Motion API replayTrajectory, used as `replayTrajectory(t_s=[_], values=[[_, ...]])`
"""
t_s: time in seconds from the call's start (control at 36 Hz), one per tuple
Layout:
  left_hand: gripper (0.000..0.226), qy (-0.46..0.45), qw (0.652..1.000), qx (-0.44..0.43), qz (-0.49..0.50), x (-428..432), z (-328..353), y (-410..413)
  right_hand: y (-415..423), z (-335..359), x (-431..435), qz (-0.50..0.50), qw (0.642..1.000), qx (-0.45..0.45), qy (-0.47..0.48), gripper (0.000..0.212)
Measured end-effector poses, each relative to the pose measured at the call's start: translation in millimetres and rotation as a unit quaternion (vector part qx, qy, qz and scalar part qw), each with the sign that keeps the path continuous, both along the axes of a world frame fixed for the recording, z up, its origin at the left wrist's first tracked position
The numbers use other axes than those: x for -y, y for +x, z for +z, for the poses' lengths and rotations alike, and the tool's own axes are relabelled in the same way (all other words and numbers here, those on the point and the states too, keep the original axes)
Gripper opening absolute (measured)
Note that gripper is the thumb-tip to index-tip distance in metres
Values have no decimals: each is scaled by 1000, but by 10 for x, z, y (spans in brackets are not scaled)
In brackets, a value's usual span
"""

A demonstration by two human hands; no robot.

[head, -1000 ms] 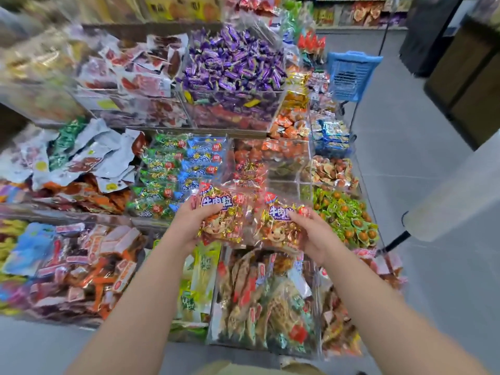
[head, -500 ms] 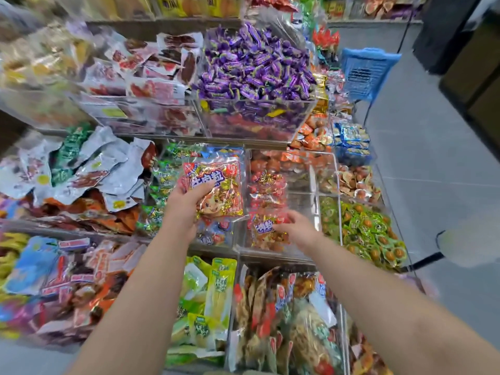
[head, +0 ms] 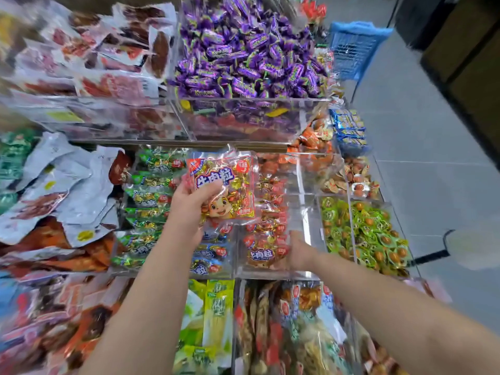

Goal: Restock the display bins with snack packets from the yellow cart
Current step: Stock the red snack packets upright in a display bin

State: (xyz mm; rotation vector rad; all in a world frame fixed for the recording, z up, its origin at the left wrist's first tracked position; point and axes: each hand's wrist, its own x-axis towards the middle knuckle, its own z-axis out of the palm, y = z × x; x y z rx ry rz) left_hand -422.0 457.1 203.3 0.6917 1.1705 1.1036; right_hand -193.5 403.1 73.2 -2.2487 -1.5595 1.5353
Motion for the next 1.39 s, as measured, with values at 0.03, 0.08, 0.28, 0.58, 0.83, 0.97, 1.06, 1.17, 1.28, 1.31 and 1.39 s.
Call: replayTrajectory(t_s=[0.03,0.08,0.28,0.58,0.83,0.97,1.06,1.17,1.28,1.31,1.39], values=[[41,-1,1000,7,0,-13,-4,4,8,-29,-4,4,1000,-5,4,104],[40,-2,1000,16,1,-37,-18,-9,-8,-101,-29,-10,1000,-23,15,101],[45,4,1000,14,17,-116,-33,-58,-144,-228,-208,-85,988,-88,91,89],[40,11,1000,-7,15,-130,4,-6,58,-103,-157,-23,983,-171,-56,127],[42,13,1000,3,21,-113,10,6,93,131,-111,-97,977,-187,-32,128],[44,7,1000,-2,16,-99,-7,20,-121,25,-132,-116,976,-181,35,130],[45,2,1000,-4,13,-91,-16,17,-205,-21,-142,-135,982,-125,52,133],[46,0,1000,-5,11,-85,-28,0,-275,-23,-177,-166,982,-85,29,110],[44,8,1000,-5,13,-99,-32,-56,-116,196,-239,-120,981,-131,-80,47],[42,12,1000,-5,15,-104,-29,-77,-64,258,-246,-80,985,-122,-96,61],[39,20,1000,-2,16,-123,-11,-126,83,337,-217,71,994,-15,-83,59]])
